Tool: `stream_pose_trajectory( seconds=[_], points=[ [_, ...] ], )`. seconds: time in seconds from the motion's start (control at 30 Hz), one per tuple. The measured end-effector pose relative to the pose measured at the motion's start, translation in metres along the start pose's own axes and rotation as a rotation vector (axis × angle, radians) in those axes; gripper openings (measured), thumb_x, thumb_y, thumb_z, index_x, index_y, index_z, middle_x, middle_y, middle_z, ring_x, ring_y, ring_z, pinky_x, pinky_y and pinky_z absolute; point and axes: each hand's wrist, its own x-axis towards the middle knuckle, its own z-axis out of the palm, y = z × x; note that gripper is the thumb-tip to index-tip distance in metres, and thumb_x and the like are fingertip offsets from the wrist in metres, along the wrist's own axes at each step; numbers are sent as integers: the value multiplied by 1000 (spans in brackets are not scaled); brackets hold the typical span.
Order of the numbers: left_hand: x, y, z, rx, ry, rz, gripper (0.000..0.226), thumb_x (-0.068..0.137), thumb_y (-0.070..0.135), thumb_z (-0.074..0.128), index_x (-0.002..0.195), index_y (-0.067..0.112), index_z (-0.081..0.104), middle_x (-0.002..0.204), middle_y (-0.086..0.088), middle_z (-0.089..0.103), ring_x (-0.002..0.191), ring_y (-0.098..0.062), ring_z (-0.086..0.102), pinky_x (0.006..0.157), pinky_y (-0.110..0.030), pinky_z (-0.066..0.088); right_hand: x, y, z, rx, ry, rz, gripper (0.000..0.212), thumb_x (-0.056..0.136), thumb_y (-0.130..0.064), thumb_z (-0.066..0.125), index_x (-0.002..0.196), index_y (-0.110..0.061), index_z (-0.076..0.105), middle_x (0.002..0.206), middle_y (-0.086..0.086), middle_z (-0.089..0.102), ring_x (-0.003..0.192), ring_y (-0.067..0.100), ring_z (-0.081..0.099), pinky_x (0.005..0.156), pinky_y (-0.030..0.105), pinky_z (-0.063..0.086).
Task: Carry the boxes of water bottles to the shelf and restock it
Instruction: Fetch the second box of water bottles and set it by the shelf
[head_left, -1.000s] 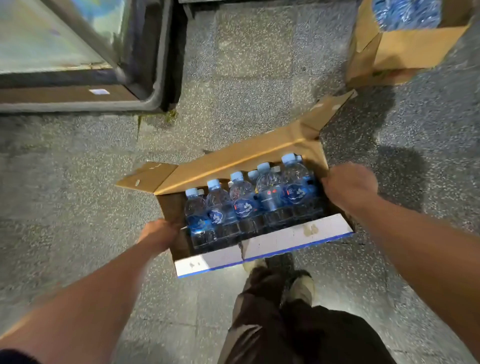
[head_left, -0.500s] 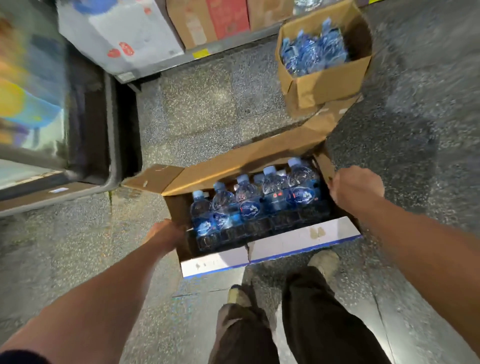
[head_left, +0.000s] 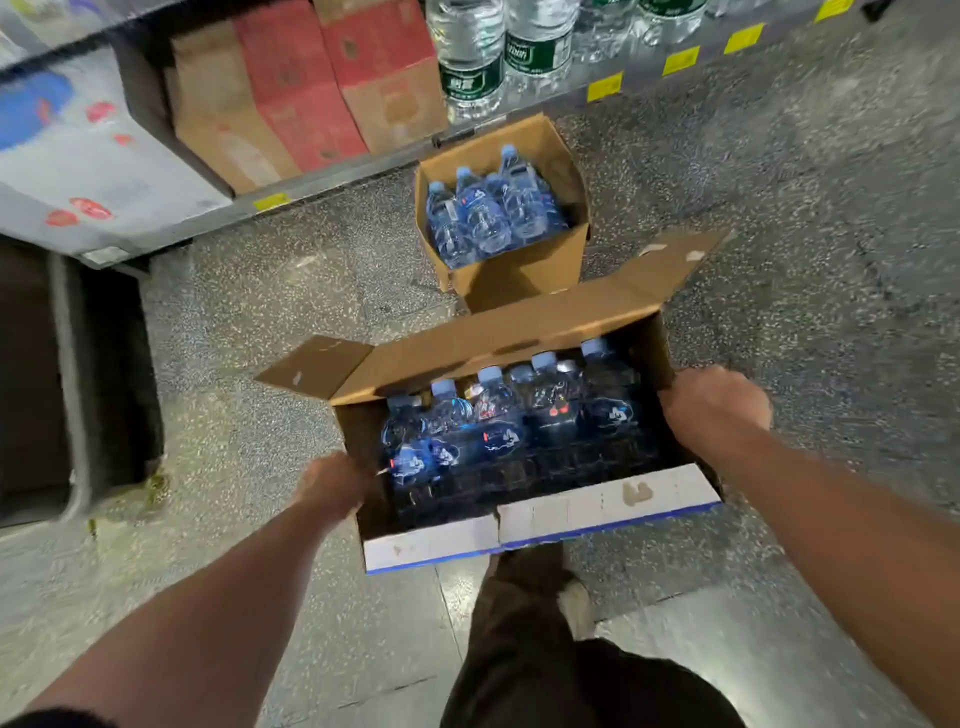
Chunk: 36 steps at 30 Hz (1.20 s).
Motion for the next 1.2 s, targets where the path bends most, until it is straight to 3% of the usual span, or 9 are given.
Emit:
stream_pose_trajectory(
  seconds=[0.1, 0.37, 0.53, 0.63, 0.77, 1.2],
  points=[
    [17, 31, -16, 88, -46, 27, 37, 95, 30, 47, 119, 9, 64, 118, -18, 64, 110, -33, 61, 83, -33, 49, 24, 18, -11, 4, -24, 63, 31, 96, -23, 43, 117, -13, 65, 116, 10, 64, 106, 31, 62, 71, 35, 47],
    [26, 116, -50, 9, -48, -25, 39, 94, 33, 51, 109, 1, 66, 108, -20, 66, 92, -32, 61, 66, -28, 36, 97, 68, -31, 29, -68, 70, 30, 96, -25, 44, 115, -15, 65, 111, 9, 65, 101, 30, 63, 69, 34, 47],
    [14, 179, -58, 27, -7, -92, 44, 96, 38, 45, 117, 3, 62, 118, -22, 63, 108, -35, 59, 79, -34, 46, 149, 109, -48, 44, -80, -2, 30, 98, -25, 43, 117, -16, 64, 114, 7, 64, 104, 29, 62, 70, 33, 46],
    [3, 222, -57, 15, 3, -113, 46, 97, 37, 43, 117, 1, 63, 116, -22, 63, 107, -35, 59, 80, -34, 45, 182, 140, -63, 30, -52, -91, 30, 98, -24, 42, 119, -16, 62, 119, 9, 62, 108, 31, 60, 76, 35, 49],
    [-11, 282, -56, -3, 13, -116, 45, 101, 34, 37, 119, 0, 61, 121, -23, 61, 114, -36, 56, 91, -36, 44, 221, 181, -89, -28, -26, -125, 31, 98, -24, 43, 118, -13, 63, 117, 12, 62, 107, 32, 61, 70, 33, 46],
    [45, 416, -82, -52, -53, -54, 47, 98, 39, 40, 110, 0, 62, 112, -22, 64, 103, -36, 61, 72, -31, 41, 338, 247, -151, -68, -70, 10, 29, 97, -25, 45, 114, -12, 66, 112, 11, 66, 101, 30, 64, 66, 32, 45]
  ],
)
